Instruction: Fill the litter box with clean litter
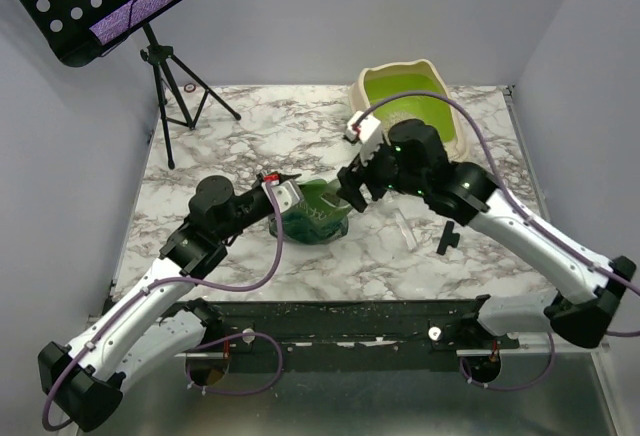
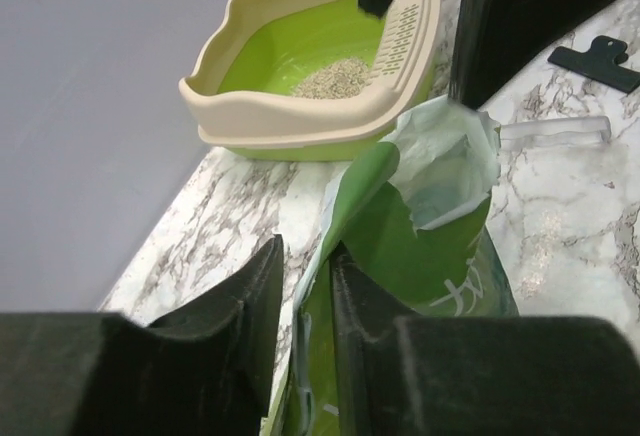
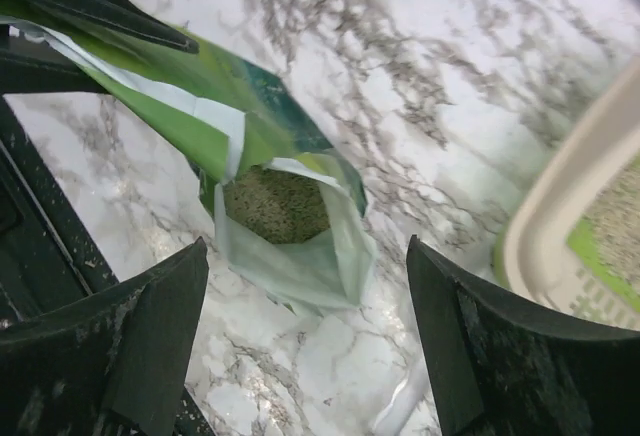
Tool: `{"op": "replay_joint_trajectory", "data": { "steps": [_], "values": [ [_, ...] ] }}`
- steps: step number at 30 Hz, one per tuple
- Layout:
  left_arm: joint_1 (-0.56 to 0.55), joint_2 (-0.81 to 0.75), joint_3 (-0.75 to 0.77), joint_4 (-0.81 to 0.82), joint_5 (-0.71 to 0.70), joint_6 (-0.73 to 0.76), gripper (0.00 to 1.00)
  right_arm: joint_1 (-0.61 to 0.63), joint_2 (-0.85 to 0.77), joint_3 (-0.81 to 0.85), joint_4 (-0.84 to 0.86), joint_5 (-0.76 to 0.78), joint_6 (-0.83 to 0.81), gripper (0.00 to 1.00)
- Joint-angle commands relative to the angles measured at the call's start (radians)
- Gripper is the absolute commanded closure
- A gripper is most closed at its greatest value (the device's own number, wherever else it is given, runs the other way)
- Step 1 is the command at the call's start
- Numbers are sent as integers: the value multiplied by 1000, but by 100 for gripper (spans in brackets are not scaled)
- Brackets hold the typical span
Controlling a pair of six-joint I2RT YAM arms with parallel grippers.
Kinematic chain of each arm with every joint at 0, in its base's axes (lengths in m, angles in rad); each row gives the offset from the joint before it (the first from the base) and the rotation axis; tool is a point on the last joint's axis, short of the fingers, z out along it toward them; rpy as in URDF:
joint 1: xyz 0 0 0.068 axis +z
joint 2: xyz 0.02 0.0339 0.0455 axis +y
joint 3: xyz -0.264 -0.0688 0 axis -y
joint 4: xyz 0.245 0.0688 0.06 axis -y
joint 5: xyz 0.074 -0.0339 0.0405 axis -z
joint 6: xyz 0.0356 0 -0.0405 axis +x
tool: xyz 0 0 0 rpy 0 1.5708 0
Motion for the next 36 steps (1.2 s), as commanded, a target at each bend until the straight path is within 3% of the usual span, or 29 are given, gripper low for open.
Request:
{"op": "replay_joint_trajectory", "data": {
  "steps": [1,4,10,15,19,24,32,36],
  "values": [
    [-5,-11,43,-11,66,28,62,0,-111,-45,-41,229,117,11],
    [-7,-22,86,-72,108,40,54,0,-144,-100,-75,341,207,11],
    [-8,-31,233,-232,156,42,49,-24,-255,-343,-29,498,422,11],
    [-8,-33,304,-250,-1,-139,45,-70,-247,-479,-10,524,523,9],
    [-8,56,410,-377,-120,-296,46,-151,-217,-564,39,543,585,9],
    [-8,46,318,-297,-169,-408,51,-248,-125,-634,131,452,572,9],
    [-8,-51,123,-121,-238,-428,52,-265,-11,-622,192,386,565,12],
    [-8,-33,119,-134,-224,-429,51,-273,62,-593,183,365,565,17]
  ]
}}
